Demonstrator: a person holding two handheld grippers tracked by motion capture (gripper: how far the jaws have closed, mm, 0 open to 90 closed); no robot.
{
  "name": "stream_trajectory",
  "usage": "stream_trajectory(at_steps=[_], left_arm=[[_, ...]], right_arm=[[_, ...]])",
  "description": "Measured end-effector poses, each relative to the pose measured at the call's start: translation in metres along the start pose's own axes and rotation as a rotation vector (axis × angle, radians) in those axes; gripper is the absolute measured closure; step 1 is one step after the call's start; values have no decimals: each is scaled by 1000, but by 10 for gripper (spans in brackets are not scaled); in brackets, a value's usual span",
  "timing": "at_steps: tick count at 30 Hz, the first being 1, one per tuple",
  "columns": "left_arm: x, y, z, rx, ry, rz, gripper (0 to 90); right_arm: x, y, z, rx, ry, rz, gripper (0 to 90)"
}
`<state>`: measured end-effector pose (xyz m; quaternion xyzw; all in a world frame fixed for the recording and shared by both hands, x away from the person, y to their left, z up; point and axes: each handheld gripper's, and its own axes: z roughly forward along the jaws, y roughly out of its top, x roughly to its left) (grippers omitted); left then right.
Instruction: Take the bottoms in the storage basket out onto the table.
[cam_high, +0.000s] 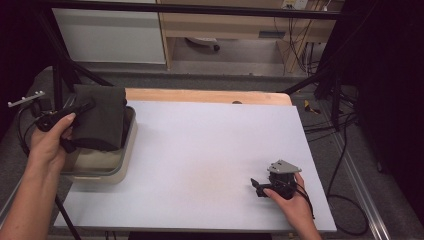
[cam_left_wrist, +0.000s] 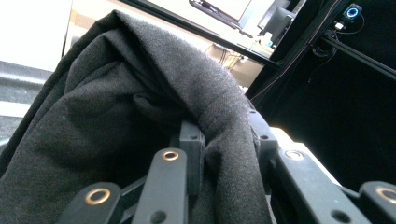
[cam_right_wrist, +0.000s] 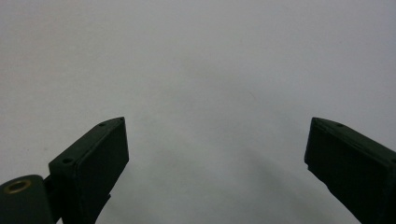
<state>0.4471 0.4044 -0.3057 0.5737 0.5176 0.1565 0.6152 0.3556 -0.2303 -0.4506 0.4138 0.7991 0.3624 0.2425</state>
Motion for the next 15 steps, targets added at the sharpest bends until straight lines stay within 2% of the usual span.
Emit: stream_trajectory(at_steps=[4,10,15], left_arm=[[-4,5,-3,-22,-17,-9,727],[-12,16,-9,-44,-12,20,728],[-23,24,-10,-66,-35,31,728]], right_arm=[[0,0,0,-1,-1,0,70],[0,0,0,-1,-2,-3,73],[0,0,0,-1,-2,-4,73]])
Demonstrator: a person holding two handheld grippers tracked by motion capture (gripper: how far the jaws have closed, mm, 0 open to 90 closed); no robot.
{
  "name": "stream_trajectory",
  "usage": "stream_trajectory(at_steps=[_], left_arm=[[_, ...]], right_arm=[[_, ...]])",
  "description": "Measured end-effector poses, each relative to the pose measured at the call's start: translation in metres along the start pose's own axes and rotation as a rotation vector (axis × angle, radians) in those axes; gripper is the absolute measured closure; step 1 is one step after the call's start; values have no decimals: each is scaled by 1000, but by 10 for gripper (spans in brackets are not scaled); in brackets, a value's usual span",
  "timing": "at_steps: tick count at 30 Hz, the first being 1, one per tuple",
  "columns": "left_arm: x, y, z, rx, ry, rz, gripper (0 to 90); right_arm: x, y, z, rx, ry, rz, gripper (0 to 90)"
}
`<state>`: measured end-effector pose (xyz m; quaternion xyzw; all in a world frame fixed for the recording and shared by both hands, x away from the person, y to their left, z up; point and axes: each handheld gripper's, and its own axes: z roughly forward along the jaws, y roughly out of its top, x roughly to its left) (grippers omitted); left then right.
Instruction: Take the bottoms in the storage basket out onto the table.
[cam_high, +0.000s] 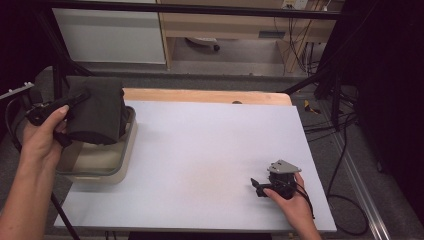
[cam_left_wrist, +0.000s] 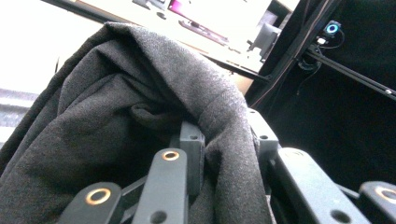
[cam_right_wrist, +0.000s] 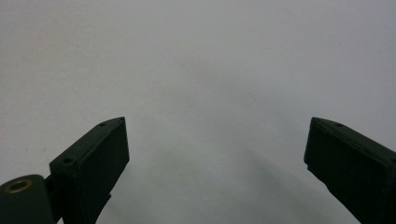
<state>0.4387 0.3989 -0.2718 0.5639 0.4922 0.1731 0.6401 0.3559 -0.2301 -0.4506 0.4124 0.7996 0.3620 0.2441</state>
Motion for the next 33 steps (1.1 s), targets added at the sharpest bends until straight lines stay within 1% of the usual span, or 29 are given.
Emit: stream_trajectory(at_steps=[1,5,7,8,9,10,13,17,19,20,21,22,25,26,27,31,33], left_arm=[[-2,2,0,0,-2,10,728],[-14,10,1,-21,-14,22,728],[-21,14,2,-20,-21,42,728],[-25,16,3,-24,-26,44,728],[-32,22,5,-24,-35,59,728],[-32,22,5,-24,-35,59,728],[-43,29,12,-24,-56,68,728],[-54,34,23,-22,-76,79,728],[-60,35,31,-23,-86,87,728],[-65,35,39,-18,-91,94,728],[-65,35,39,-18,-91,94,728],[-67,34,43,-9,-94,102,728],[-73,30,55,13,-89,107,728],[-77,28,63,21,-87,108,728],[-77,28,63,21,-87,108,728],[-83,20,78,34,-99,117,728],[-83,19,81,35,-101,116,728]], right_arm=[[0,0,0,-1,0,-1,73],[0,0,0,-1,-1,2,72],[0,0,0,-2,-1,2,72],[0,0,0,-2,0,2,72],[0,0,0,-2,0,-3,72],[0,0,0,-1,0,-1,72],[1,0,0,-3,0,-4,72],[0,0,-2,-8,-1,-3,72],[-1,0,-1,-10,-2,-3,73],[-1,1,-2,-11,-10,-2,72],[-1,1,-2,-11,-10,-2,72],[-1,1,-2,-12,-11,3,71],[-1,2,-3,-25,-13,6,70],[-1,2,-2,-24,-11,5,69],[-1,2,-2,-24,-11,5,69],[0,2,-3,-21,-15,1,68],[0,2,-2,-20,-17,3,68]])
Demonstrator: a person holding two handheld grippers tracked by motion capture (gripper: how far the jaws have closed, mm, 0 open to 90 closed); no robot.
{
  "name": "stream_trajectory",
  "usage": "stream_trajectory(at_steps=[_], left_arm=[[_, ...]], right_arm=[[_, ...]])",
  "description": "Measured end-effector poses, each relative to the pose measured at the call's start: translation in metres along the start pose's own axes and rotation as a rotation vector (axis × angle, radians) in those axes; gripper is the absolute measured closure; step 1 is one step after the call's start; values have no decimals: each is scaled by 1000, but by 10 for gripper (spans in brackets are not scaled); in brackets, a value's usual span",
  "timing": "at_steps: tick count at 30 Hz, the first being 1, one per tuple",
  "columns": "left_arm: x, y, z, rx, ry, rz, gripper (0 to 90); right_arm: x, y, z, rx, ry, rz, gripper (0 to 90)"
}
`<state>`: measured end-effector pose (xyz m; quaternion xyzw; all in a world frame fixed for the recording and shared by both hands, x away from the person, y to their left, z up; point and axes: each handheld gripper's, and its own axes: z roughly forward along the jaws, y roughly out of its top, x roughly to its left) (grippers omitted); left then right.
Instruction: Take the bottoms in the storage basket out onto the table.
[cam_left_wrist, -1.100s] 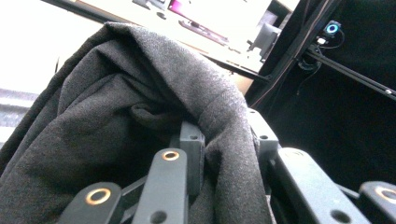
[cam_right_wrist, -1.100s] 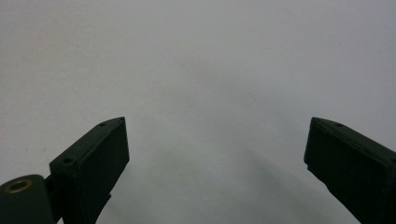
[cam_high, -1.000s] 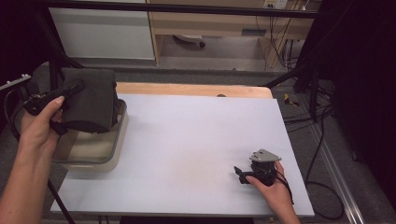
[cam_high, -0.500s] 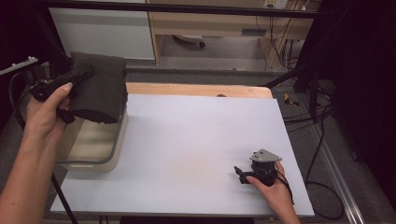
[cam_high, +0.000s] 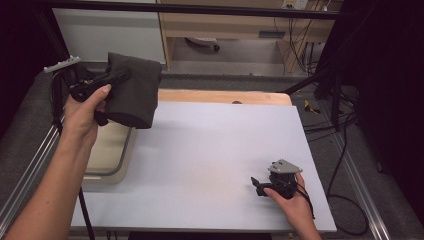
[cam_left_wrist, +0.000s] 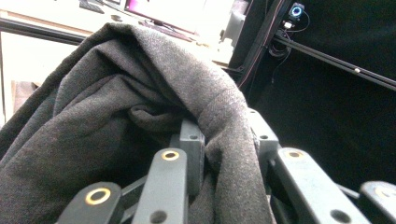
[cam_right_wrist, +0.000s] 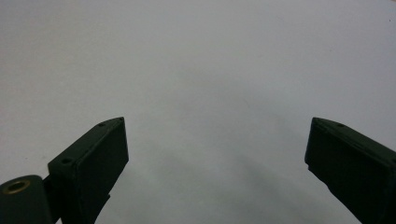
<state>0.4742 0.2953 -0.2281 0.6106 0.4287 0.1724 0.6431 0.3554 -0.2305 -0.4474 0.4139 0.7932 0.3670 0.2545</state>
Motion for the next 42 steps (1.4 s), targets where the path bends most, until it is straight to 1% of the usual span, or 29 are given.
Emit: stream_trajectory(at_steps=[2,7,8,10,11,13,15,19,22,25,32,37,42], left_arm=[[-1,-1,6,-1,-8,-9,728],[-4,-7,19,19,-21,15,728],[-7,-11,23,30,-19,19,727],[-8,-13,26,37,-15,23,727],[-11,-16,29,42,-6,31,727],[-15,-21,36,57,-5,43,728],[-17,-26,40,59,-12,36,728],[-21,-32,48,75,-26,39,728],[-23,-37,52,81,-34,30,728],[-26,-41,56,90,-40,33,727],[-30,-50,65,107,-58,20,728],[-35,-58,72,126,-69,25,727],[-38,-67,79,151,-77,28,728]], right_arm=[[-1,0,1,5,-2,1,68],[-1,-1,2,8,-1,4,67],[-1,0,1,2,4,3,65],[-1,0,1,0,2,3,65],[-1,0,1,0,2,3,65],[0,0,2,5,-1,-1,67],[0,-1,3,13,-3,-1,68],[-1,0,3,13,-7,-1,67],[0,-1,3,15,-7,-1,67],[0,-1,3,17,-9,-4,67],[0,-1,4,26,-6,-5,67],[0,-1,4,27,-7,-9,67],[-1,-2,5,36,-8,-10,66]])
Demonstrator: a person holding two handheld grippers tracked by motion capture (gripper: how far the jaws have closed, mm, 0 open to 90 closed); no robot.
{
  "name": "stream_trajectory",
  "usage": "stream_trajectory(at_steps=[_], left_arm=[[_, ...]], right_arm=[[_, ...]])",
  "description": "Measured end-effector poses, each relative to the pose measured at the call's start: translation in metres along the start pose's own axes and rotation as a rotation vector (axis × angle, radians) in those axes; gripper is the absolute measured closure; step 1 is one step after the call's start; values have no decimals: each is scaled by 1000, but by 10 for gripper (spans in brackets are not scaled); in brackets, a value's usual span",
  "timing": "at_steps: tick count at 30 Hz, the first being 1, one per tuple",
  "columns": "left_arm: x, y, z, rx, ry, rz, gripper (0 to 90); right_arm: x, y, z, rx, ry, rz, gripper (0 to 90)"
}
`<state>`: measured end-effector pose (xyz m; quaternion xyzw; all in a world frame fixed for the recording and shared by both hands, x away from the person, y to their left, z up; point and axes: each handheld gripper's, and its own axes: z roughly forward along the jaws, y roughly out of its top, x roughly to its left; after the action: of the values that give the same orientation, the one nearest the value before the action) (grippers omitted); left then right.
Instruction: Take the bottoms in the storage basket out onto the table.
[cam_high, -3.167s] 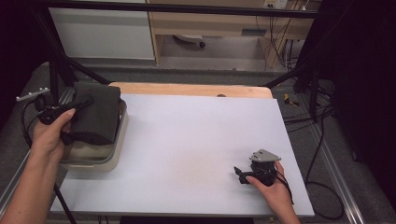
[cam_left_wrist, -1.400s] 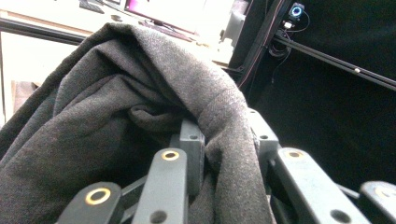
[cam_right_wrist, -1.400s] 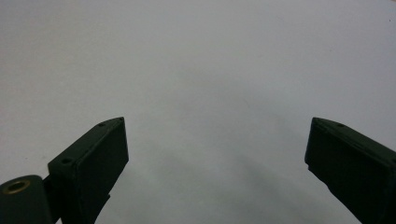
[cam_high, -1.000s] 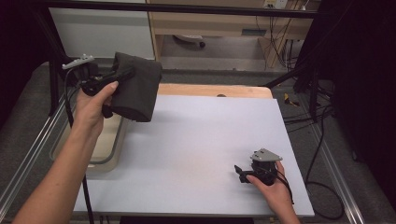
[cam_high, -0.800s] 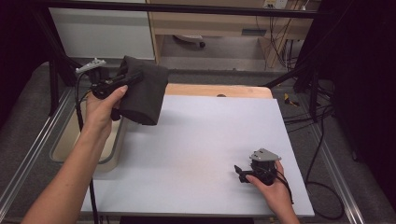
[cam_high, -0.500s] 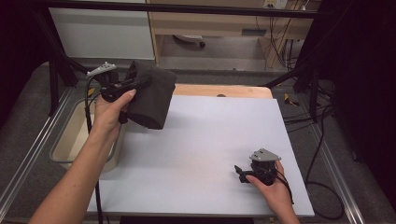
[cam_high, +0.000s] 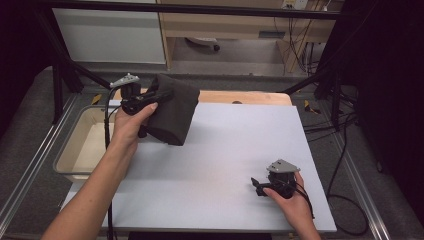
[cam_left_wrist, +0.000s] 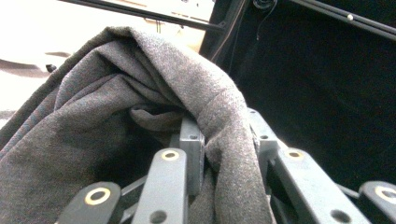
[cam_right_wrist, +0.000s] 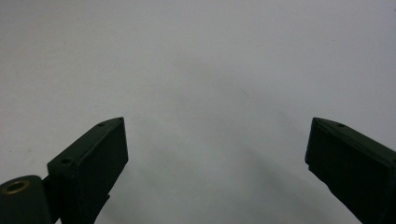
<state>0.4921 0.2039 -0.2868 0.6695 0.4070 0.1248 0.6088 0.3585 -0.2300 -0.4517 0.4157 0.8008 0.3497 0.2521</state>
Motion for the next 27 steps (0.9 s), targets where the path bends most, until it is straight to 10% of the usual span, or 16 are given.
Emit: stream_trajectory(at_steps=[27], left_arm=[[-20,-27,29,21,-36,8,726]], right_arm=[[0,-1,2,12,2,7,70]])
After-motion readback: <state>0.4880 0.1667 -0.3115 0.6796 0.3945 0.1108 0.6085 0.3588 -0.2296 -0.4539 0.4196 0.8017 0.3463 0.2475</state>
